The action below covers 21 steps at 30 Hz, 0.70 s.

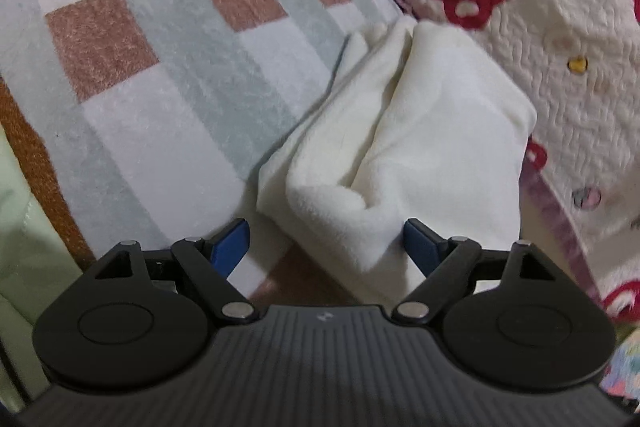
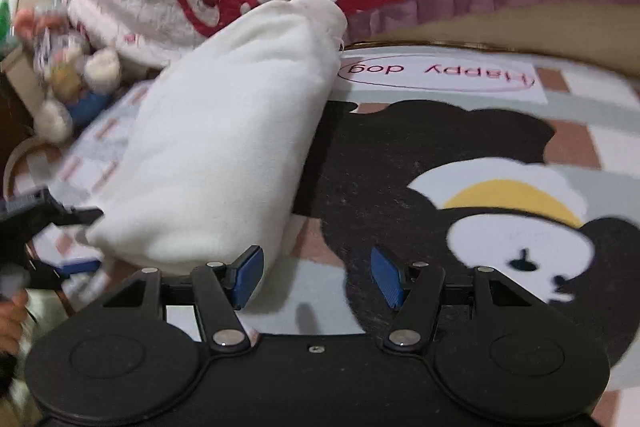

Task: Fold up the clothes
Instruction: 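Grasp the fleece end with the left gripper while the right gripper grasps it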

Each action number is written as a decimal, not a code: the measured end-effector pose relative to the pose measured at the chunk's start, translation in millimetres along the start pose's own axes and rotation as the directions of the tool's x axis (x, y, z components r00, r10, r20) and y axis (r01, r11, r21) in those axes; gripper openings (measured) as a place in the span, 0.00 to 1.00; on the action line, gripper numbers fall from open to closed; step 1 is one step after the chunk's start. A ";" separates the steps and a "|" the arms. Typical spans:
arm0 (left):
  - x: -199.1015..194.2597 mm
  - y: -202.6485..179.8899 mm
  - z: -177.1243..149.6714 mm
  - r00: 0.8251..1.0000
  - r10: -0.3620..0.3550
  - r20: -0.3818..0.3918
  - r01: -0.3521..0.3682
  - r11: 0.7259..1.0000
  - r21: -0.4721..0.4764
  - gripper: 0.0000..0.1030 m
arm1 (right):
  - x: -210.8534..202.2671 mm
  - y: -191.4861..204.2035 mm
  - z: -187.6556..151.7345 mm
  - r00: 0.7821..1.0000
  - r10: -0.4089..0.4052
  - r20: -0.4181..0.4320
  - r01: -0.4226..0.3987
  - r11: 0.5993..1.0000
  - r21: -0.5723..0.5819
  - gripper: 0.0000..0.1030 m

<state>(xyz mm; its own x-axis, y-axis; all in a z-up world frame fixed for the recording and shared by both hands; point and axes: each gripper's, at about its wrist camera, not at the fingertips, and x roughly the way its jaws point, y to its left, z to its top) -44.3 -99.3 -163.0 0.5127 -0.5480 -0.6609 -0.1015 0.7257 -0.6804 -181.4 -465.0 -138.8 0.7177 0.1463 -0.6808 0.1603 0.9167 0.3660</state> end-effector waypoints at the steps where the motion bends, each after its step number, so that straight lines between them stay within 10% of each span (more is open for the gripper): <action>1: 1.1 -2.4 -1.2 1.000 0.000 0.012 0.000 1.000 0.022 0.83 | 2.4 -4.1 1.7 1.000 0.018 0.009 -0.019 0.999 0.033 0.63; 7: 8.8 -26.9 -11.7 0.985 0.068 0.159 -0.117 0.939 0.322 0.84 | 32.8 -50.1 10.1 0.978 0.203 0.043 -0.205 0.907 0.367 0.63; 13: 9.3 -9.6 2.9 0.995 -0.014 0.094 -0.004 0.982 0.190 0.59 | 72.5 -90.5 39.3 0.920 0.369 0.131 -0.373 0.721 0.584 0.63; 21: 16.2 -20.7 1.3 0.989 -0.002 0.146 -0.037 0.964 0.263 0.54 | 124.1 -64.8 97.0 0.894 0.448 0.019 -0.397 0.770 0.500 0.63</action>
<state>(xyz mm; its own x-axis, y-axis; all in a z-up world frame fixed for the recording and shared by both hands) -32.8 -122.7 -159.2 0.6315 -0.4828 -0.6068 0.1073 0.8294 -0.5483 -37.0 -542.3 -185.5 0.7259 0.5347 -0.4326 0.1777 0.4618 0.8690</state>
